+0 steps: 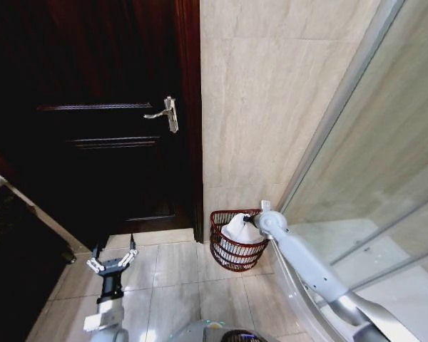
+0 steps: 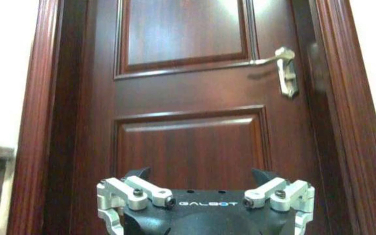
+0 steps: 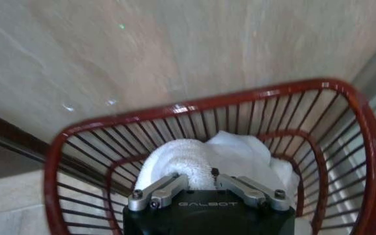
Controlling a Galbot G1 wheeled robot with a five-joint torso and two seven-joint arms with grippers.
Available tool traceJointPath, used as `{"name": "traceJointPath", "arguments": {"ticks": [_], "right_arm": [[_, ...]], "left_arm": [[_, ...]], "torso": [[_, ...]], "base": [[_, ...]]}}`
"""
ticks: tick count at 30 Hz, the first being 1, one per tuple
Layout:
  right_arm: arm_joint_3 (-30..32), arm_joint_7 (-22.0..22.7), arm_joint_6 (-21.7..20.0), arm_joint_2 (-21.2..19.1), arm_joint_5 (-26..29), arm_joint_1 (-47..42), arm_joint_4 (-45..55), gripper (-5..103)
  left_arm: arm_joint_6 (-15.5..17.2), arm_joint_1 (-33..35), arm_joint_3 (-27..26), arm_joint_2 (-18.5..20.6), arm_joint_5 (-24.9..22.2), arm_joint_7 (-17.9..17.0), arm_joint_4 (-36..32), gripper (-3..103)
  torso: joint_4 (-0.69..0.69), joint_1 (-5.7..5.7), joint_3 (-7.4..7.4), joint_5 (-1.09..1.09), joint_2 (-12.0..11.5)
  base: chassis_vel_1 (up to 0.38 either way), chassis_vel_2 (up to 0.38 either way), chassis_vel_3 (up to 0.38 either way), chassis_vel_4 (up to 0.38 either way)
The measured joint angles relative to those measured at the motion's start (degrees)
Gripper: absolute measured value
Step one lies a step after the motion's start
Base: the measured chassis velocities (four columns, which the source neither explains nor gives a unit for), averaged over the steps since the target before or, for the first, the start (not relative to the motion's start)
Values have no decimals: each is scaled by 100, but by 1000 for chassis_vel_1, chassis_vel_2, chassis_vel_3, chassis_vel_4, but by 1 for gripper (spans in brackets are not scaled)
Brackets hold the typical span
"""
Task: Discard the used towel into the hamper.
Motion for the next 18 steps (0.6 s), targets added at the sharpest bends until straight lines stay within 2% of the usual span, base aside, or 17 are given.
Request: {"name": "traceJointPath", "arguments": {"ticks": [6,13,18], "right_arm": [[-27,-14,8,203,42,9,-425,3],[-16,-8,18,474,-19,-168,-492,3],[-43,-181,47,587,-143,-208,-421,3]], "left_arm": [[158,-25,28,1,164,-54,-296,100],[115,-18,43,1,203,-60,-239,100],[76,-26,60,1,223,-60,-188,100]], "torso": [[2,0,0,0,0],[1,0,0,0,1],[1,0,0,0,1]], "base": [[0,0,0,0],[0,0,0,0],[0,0,0,0]]}}
